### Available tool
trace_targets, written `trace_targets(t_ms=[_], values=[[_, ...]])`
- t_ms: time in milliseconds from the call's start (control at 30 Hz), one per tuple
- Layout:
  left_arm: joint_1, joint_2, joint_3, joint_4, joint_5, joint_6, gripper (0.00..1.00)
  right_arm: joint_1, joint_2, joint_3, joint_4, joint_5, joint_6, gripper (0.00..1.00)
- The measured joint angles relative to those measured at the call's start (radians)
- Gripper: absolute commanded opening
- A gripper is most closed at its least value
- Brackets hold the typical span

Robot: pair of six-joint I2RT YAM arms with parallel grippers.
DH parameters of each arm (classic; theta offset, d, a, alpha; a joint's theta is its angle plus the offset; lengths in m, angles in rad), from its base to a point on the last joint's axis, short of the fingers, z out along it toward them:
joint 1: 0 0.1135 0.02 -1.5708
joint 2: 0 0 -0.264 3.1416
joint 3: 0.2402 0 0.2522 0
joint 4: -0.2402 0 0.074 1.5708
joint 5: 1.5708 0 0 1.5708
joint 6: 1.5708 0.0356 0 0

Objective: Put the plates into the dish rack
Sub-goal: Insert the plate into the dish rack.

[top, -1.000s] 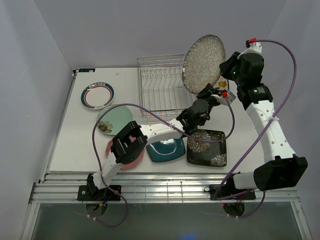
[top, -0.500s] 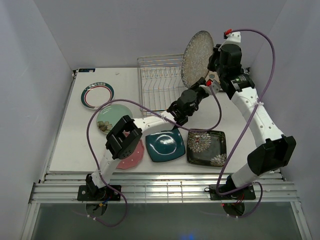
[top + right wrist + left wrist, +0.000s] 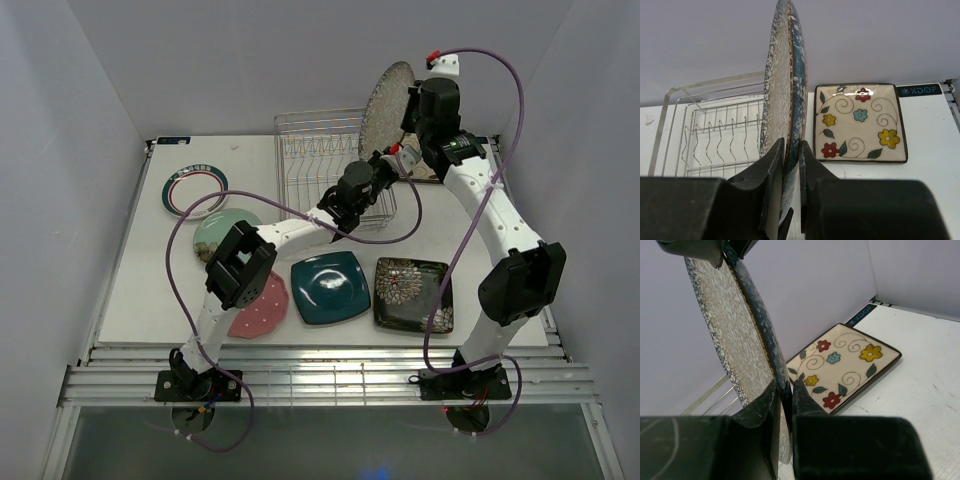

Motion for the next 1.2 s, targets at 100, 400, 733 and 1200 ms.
trace_targets(t_ms=[100,400,733,1200], values=[[0.008,0.018,0.025,-0.002,0.042,-0.024,0.00,0.000,0.019,0.026,-0.009,0.021,-0.018,0.08],[0.026,0.077,0.125,0.017,0.064,-0.042,0.00,0.000,0.091,0.157,-0.041,0.040,-0.072,0.08],[0.035,0.129,0.163,0.064,0.063,-0.072,0.00,0.002,0.134,0.202,-0.045,0.033,-0.127,0.08],[0.041,0.195,0.196,0.108,0.043,-0.096,0.00,-0.001,0.172,0.200,-0.025,0.022,-0.157,0.08]])
